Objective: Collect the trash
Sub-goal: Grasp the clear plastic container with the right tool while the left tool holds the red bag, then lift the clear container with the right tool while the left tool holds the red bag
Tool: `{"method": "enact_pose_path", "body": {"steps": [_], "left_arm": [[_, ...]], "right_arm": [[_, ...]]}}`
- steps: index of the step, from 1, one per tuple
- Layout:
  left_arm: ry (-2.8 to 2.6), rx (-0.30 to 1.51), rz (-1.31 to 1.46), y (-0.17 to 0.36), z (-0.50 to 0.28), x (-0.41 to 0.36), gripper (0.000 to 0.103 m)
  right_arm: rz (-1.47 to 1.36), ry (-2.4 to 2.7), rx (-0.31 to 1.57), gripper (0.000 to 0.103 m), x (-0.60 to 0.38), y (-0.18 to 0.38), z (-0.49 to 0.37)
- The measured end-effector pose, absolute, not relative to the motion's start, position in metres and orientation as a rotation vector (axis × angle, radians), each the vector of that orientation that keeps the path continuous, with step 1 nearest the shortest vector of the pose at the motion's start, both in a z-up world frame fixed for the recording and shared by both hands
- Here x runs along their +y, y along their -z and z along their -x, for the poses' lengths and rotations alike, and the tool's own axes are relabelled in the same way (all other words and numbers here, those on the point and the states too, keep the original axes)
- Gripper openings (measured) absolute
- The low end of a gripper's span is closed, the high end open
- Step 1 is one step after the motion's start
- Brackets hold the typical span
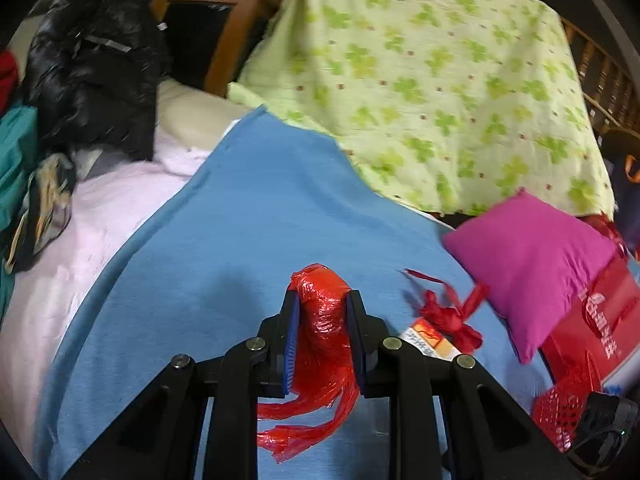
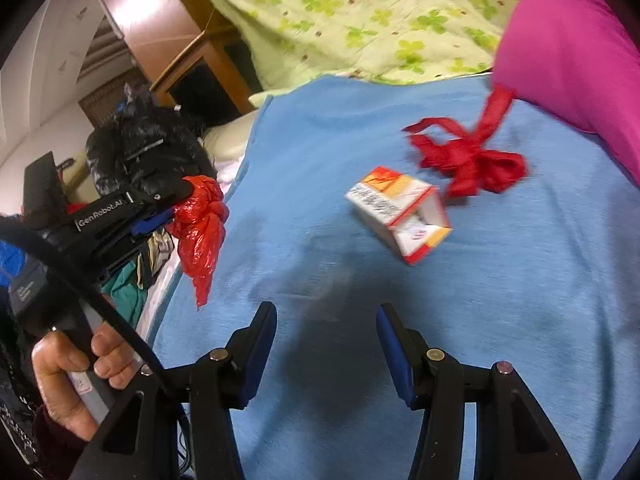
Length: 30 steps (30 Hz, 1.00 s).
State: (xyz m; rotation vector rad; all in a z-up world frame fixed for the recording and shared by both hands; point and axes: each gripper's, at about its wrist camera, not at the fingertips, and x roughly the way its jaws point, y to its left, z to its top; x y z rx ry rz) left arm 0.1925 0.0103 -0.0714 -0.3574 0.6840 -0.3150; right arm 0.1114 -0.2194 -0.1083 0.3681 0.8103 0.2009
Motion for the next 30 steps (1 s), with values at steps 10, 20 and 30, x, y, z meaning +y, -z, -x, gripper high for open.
{"method": "enact_pose_path", "body": {"steps": [10, 20, 30], "left_arm": [[0.221, 0.748, 0.368, 0.086, -0.196, 0.026, 0.024], [0.209, 0.771, 0.324, 0.090, -0.198, 0.018, 0.024], [0.250, 0.774, 0.283, 0.090, -0.195, 0.005, 0.024]], "right_arm": [[-0.298, -0.120, 0.855, 0.068, -0.177, 0.125, -0.156], [-0.260, -0.071, 0.882, 0.061, -0.174, 0.138, -0.173], [-0.246, -0.110, 0.869, 0.057, -0.191, 0.123, -0.148]]}}
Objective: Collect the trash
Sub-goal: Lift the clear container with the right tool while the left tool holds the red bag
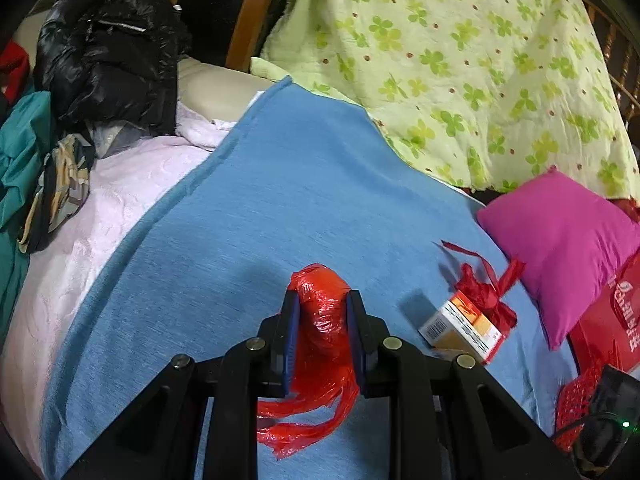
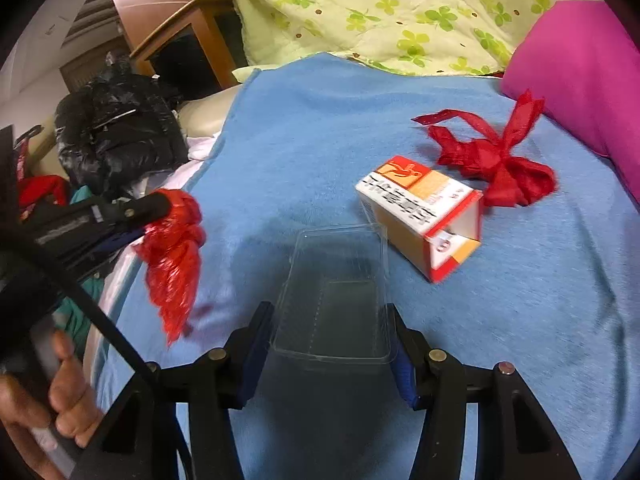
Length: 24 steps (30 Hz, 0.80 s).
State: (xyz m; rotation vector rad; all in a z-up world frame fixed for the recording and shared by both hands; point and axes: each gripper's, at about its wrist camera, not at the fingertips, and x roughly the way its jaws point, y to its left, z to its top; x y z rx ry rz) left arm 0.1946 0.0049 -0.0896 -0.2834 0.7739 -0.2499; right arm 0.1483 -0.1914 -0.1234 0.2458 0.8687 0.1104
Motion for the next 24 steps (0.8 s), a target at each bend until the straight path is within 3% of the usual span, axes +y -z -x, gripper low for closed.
{"method": "enact_pose_path", "body": {"steps": [13, 24], "left_arm": [[0.357, 0.760, 0.170, 0.084, -0.145, -0.051, 0.024], [0.365, 0.666, 0.015, 0.047, -0.072, -0.095, 0.024]], "right_arm": [[-0.228, -0.088, 0.765, 0.057, -0.246, 0.075, -0.068], [-0.295, -0.016, 0.671, 0.057, -0.301, 0.051, -0.008]]}}
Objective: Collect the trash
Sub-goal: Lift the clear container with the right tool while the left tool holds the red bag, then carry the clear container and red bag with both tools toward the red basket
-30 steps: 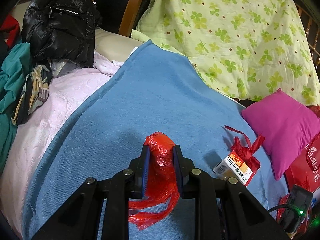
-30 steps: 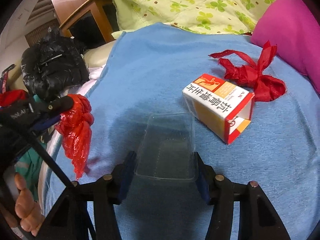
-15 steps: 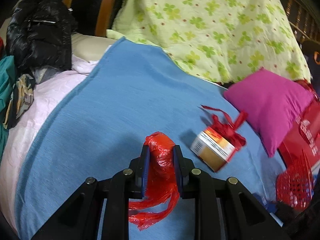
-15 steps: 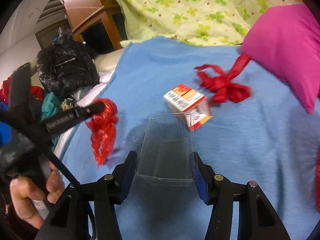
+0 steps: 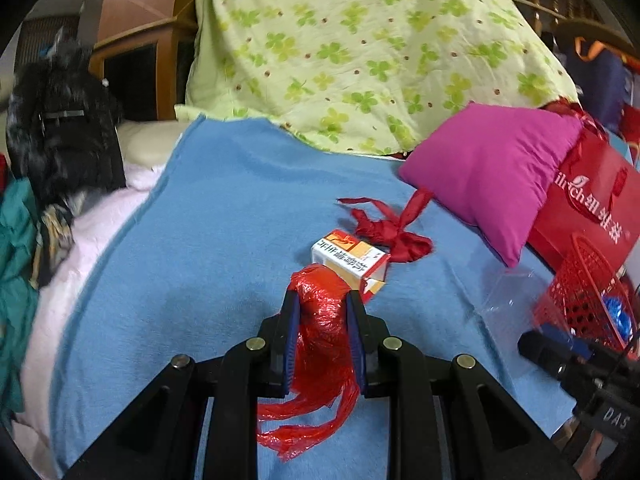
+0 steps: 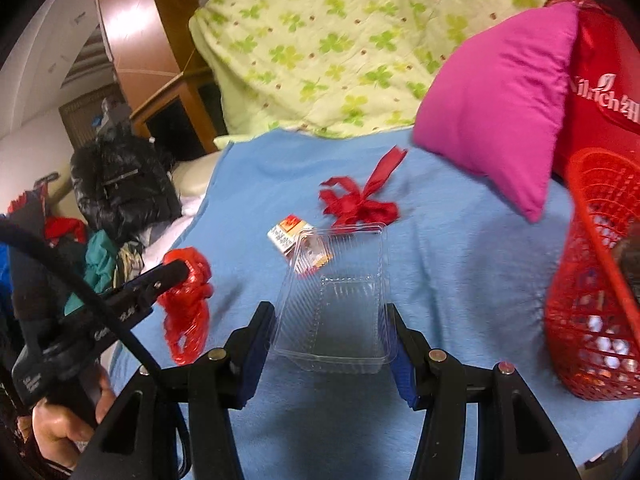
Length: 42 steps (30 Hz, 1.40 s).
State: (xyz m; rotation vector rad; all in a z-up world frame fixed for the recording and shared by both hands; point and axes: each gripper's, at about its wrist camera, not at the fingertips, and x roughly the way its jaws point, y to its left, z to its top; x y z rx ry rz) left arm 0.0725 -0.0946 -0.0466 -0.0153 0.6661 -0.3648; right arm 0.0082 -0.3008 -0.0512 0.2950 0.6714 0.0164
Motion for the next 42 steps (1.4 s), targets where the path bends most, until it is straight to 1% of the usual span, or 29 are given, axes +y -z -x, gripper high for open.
{"method": "enact_pose_path", "body": {"steps": [10, 15, 27, 42], "left_arm": [[0.331, 0.545, -0.123, -0.002, -0.024, -0.116, 0.025], [0.321, 0.510, -0.175, -0.013, -0.008, -0.128, 0.025], [0.316, 0.500, -0.244, -0.014, 0.006, -0.159, 0.025], [0.319, 0.504, -0.278, -0.011, 0.012, -0.177, 0.025]], "right_arm": [[-0.275, -0.017, 0.548, 0.057, -0.315, 0.029, 0.043], [-0.267, -0.027, 0.517, 0.057, -0.319, 0.026, 0.058], [-0.306, -0.028, 0.477, 0.057, -0.344, 0.025, 0.067], [-0.324, -0.013, 0.448, 0.057, -0.360, 0.023, 0.080]]}}
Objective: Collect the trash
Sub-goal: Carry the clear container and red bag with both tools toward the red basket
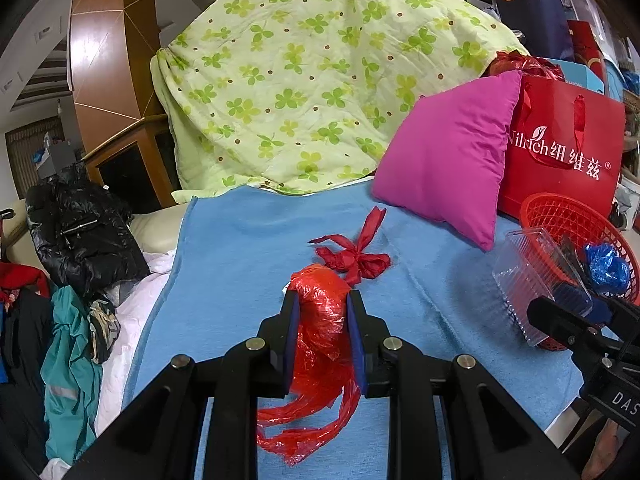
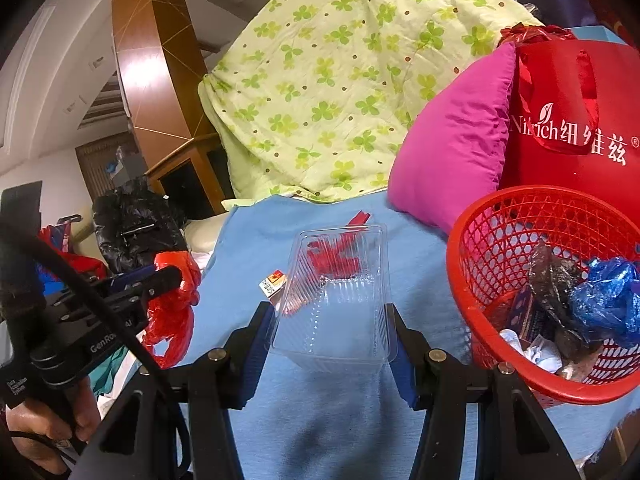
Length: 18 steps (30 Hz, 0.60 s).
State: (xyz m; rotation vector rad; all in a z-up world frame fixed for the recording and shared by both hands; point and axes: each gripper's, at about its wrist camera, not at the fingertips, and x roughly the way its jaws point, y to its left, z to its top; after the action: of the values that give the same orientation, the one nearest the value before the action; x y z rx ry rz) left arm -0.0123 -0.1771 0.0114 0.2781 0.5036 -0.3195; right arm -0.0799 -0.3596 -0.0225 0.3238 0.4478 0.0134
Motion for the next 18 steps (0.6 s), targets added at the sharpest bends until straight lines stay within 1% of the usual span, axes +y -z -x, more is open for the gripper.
{"method": "enact_pose_path", "body": {"steps": [18], "left_arm": [[0.338, 0.492, -0.311, -0.014, 0.022, -0.193, 0.025]], "right_arm": [[-0.345, -0.017, 0.424, 0.057, -0.370, 0.020, 0.088]]}}
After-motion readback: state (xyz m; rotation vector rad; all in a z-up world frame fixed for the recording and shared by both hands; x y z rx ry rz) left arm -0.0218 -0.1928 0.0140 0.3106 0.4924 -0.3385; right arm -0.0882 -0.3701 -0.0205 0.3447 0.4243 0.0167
